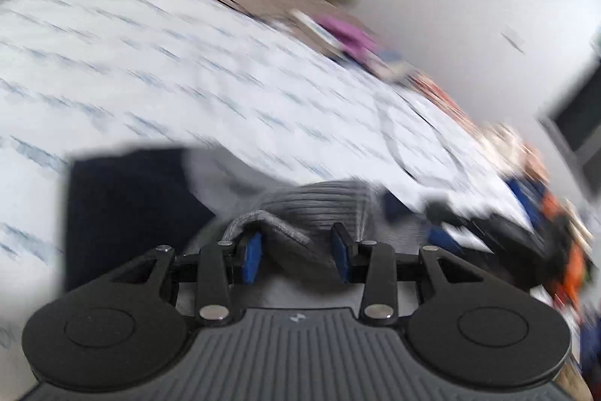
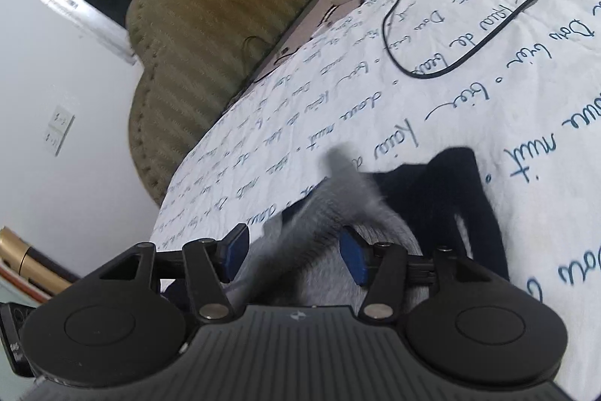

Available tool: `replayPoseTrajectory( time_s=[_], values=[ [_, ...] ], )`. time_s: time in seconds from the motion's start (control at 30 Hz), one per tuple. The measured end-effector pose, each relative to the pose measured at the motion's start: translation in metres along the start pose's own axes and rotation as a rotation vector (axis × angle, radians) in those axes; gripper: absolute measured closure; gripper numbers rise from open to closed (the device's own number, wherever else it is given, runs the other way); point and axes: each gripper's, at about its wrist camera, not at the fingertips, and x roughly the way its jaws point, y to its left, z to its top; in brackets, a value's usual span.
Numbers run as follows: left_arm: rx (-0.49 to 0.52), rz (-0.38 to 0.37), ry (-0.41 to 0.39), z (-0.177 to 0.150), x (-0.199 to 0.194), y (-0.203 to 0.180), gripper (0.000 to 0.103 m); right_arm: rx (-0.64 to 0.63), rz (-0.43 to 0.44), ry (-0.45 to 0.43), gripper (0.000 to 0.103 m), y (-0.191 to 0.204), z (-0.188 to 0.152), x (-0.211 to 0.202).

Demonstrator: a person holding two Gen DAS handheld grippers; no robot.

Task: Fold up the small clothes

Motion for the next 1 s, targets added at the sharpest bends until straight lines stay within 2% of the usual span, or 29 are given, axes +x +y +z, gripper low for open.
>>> replayPoseTrajectory(
  time_s=[0.1, 0.2, 0.3, 0.4, 0.47, 0.5, 0.57, 0.63, 0.73, 0.77, 0.83, 0.93, 1.0],
  values=[
    [-0.055, 0.117, -0.056, 0.015, 0.0, 0.017, 0.065, -0.013, -0.041, -0.027, 0.044, -0.001, 0.004, 0.0],
    [-0.099, 0.142, -0.062, 0.018, -0.008, 0.032, 0.065, -0.08, -0.112, -0.068, 0.04, 0.004, 0.006, -0.009],
    [-0.091, 0.154, -0.068, 0.012, -0.021, 0.035, 0.065, -0.138, -0.162, -0.108, 0.036, 0.013, 0.003, -0.023],
    [-0.026, 0.162, -0.065, 0.003, -0.034, 0.03, 0.065, -0.223, -0.111, -0.085, 0.029, 0.027, -0.009, -0.032],
    [0.058, 0.188, -0.041, -0.007, -0.038, 0.023, 0.064, -0.306, -0.064, 0.0, 0.02, 0.036, -0.022, -0.03],
    [0.095, 0.206, -0.033, -0.01, -0.037, 0.021, 0.064, -0.335, -0.058, 0.045, 0.02, 0.037, -0.028, -0.027],
    [0.156, 0.235, -0.021, -0.021, -0.038, 0.019, 0.064, -0.385, -0.134, 0.095, 0.023, 0.034, -0.037, -0.022],
    [0.182, 0.265, -0.008, -0.031, -0.038, 0.023, 0.064, -0.417, -0.197, 0.06, 0.031, 0.026, -0.037, -0.029],
    [0.155, 0.248, 0.018, -0.039, -0.038, 0.035, 0.063, -0.378, -0.268, -0.036, 0.031, 0.024, -0.031, -0.048],
    [0.139, 0.234, 0.029, -0.041, -0.037, 0.039, 0.061, -0.383, -0.294, -0.067, 0.026, 0.028, -0.032, -0.053],
    [0.108, 0.21, 0.038, -0.042, -0.036, 0.042, 0.056, -0.443, -0.331, -0.102, 0.027, 0.041, -0.038, -0.058],
    [0.1, 0.2, 0.029, -0.044, -0.036, 0.042, 0.054, -0.51, -0.276, -0.062, 0.021, 0.055, -0.05, -0.054],
    [0.106, 0.207, 0.021, -0.046, -0.035, 0.04, 0.054, -0.535, -0.289, -0.021, 0.015, 0.055, -0.058, -0.046]
  ],
)
